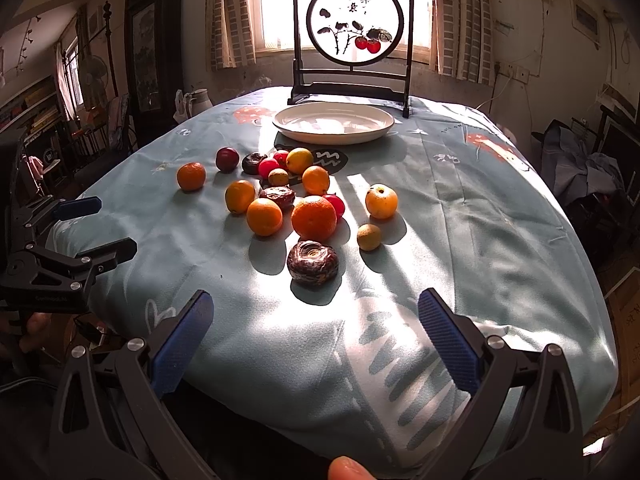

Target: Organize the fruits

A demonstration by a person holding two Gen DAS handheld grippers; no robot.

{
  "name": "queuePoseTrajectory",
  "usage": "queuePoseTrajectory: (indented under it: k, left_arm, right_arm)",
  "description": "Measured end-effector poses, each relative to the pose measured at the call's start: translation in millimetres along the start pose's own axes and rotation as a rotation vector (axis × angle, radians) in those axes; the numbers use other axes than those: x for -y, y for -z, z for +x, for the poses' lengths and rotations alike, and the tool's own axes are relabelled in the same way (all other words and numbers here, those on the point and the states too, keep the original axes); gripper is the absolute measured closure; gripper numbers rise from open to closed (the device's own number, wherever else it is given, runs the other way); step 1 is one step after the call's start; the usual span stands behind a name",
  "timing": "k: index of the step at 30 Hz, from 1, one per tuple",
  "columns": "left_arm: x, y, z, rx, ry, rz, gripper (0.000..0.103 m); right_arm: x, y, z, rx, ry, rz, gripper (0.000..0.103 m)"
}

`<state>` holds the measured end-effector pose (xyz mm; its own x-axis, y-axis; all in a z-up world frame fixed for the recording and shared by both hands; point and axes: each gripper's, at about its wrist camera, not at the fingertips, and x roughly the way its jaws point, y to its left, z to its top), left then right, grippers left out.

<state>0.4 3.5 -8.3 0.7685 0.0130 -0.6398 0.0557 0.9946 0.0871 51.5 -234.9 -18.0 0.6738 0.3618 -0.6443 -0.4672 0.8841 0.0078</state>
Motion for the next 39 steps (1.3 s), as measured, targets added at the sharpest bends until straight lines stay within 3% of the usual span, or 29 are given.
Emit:
queuePoseTrajectory:
  k: [13,23,27,30,32,39]
  left_arm:
    - [-1,7,5,-0.01,0.008,-0.002,0.002]
    - [-6,9,21,-0.067,0.012,-0.014,0.002]
    - [-14,9,28,-0.072,0.047,-0.031,0.002]
    - [-24,10,36,-0.092,0.058,-0.063,0.002]
    - [-31,11,43,-0.109,0.049,-0.085,0.002]
    - [-48,9,58,-0.126,0.05,-0.113,0.002]
  right_arm:
    - [-1,-1,0,-0.002,-0.001,0.001,0.001]
    - [-1,3,17,-0.042,-0.009,0.031,0.001]
    - [-2,0,22,-0.03,-0.031,0.039,0.001]
    - [-6,1,36,-0.044,-0.052,0.028,0.011]
    - [-8,2,49,-0.066,-0.054,0.027,0.026]
    - [-5,-9,83,-0.094,-0.029,0.048,0.032]
